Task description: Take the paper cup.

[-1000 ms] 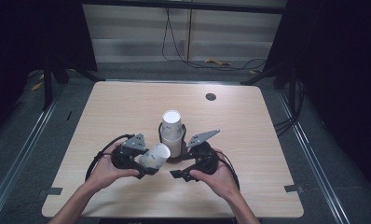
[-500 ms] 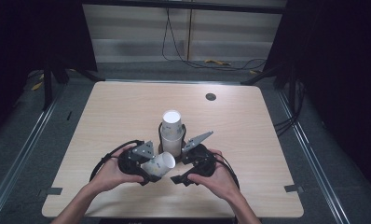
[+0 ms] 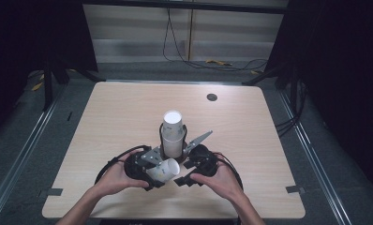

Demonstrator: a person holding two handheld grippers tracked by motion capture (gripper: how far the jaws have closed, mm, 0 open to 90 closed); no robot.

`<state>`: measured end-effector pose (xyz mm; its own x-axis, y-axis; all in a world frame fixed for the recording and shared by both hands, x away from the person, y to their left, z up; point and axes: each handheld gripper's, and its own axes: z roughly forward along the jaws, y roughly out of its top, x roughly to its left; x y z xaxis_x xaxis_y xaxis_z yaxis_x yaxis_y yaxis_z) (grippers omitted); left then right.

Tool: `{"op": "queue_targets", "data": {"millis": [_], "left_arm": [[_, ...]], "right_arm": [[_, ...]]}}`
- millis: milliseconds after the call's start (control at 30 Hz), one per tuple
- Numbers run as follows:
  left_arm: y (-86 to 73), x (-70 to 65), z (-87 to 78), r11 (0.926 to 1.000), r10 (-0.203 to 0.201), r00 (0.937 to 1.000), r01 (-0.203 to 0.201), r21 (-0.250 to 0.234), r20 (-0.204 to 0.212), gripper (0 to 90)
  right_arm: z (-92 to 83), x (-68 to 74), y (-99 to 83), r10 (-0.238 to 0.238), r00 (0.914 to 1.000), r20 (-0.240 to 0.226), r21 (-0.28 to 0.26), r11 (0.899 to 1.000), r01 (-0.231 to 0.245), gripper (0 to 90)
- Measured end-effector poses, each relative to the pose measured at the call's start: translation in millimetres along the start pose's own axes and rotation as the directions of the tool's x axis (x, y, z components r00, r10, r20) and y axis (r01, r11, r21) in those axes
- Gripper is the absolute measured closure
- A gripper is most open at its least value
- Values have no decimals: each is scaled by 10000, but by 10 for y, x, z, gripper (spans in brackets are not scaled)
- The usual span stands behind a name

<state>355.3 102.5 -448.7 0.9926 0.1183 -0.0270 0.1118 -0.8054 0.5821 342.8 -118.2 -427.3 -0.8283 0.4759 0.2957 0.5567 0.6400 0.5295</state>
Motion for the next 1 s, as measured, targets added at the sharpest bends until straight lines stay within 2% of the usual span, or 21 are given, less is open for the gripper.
{"op": "queue_targets", "data": {"millis": [133, 167, 200, 233, 367, 400, 567, 600, 667, 700, 800, 833, 1000], "left_arm": [[39, -13, -9, 9999, 107, 9999, -106, 88, -75, 280], [59, -25, -10, 9996, 176, 9998, -174, 213, -135, 280], [66, -28, -7, 9991, 306, 9993, -299, 303, -215, 280], [71, -32, -7, 9988, 334, 9992, -327, 359, -208, 280], [90, -47, -3, 9981, 396, 9989, -384, 485, -243, 281], [100, -49, 6, 9965, 532, 9983, -514, 667, -245, 281], [121, -59, 34, 9927, 718, 9971, -691, 990, -238, 281], [131, -69, 43, 9910, 807, 9964, -775, 1093, -255, 281], [141, -85, 59, 9919, 741, 9969, -708, 1056, -277, 281], [146, -83, 63, 9895, 860, 9959, -820, 1190, -291, 281], [152, -96, 75, 9888, 925, 9951, -875, 1209, -362, 283], [159, -114, 88, 9879, 974, 9947, -927, 1240, -323, 283], [177, -137, 97, 9847, 1153, 9929, -1102, 1349, -300, 283]], "right_arm": [[6, -4, 14, -128, 9999, -81, 152, 9998, 129, 226], [10, -9, 23, -92, 9998, -179, 368, 9993, 98, 194], [10, -13, 26, -110, 9998, -179, 454, 9989, 118, 191], [10, -11, 29, -108, 9999, -46, 496, 9987, 110, 186], [17, -17, 32, -15, 10000, -13, 549, 9985, 16, 174], [29, -20, 36, -34, 9999, -99, 666, 9978, 41, 174], [59, -20, 48, 44, 9997, -234, 886, 9961, -23, 200], [77, -36, 65, 202, 9988, -451, 990, 9950, -157, 215], [86, -48, 95, 241, 9982, -558, 1103, 9937, -178, 217], [87, -49, 110, 306, 9979, -571, 1169, 9929, -237, 222], [90, -63, 148, 308, 9967, -755, 1229, 9922, -213, 243], [112, -72, 186, 209, 9956, -908, 1431, 9897, -77, 246], [162, -56, 226, 161, 9952, -970, 1662, 9861, 2, 256]]}}
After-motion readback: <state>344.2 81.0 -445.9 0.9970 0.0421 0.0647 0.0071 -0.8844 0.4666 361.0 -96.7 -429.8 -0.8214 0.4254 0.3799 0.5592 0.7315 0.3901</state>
